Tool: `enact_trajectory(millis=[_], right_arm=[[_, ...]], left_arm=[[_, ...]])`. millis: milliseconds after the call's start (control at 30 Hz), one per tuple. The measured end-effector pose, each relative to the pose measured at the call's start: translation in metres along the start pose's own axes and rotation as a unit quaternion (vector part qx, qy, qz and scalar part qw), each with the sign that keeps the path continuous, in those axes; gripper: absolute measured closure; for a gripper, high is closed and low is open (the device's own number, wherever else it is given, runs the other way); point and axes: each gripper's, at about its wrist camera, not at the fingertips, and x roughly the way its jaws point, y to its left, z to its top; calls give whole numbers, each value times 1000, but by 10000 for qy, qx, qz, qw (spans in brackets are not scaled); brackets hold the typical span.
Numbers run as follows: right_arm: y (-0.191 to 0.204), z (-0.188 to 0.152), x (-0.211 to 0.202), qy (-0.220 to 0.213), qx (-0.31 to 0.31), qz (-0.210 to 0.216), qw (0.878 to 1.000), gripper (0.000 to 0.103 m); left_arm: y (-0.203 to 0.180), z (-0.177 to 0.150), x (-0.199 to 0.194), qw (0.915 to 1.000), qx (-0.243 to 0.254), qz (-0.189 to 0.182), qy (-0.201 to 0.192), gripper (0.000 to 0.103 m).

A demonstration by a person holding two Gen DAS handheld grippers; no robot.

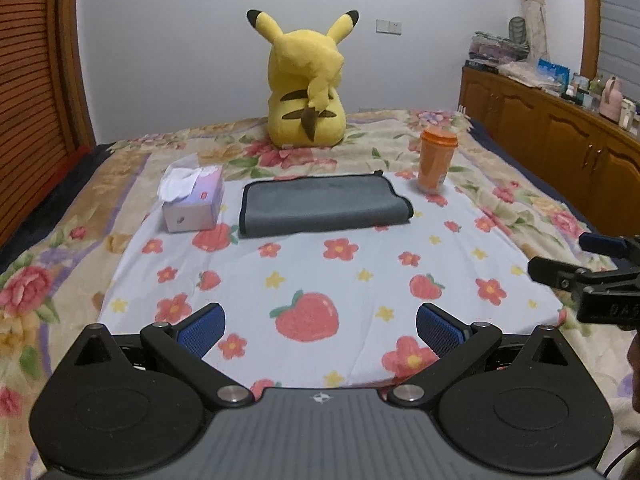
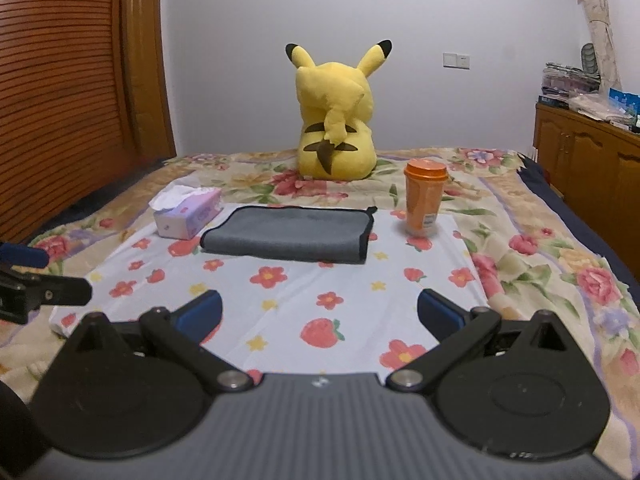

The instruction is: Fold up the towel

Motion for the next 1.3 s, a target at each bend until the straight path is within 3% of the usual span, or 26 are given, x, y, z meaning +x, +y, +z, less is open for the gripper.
enact_trajectory(millis=[467,967,1300], right_arm=[[-11,-11,-10,3,85,111,9999,0],[-22,-14,-13,-74,249,-69,9996,0],[-26,-7,-25,-481,322,-139,9982,0]], left_arm=[[-2,-24,-5,9998,-131,108,124,0],[-7,-7,-19,9992,-197,121,-335,0],[-10,3,-25,9980,-157,170,-591,0]])
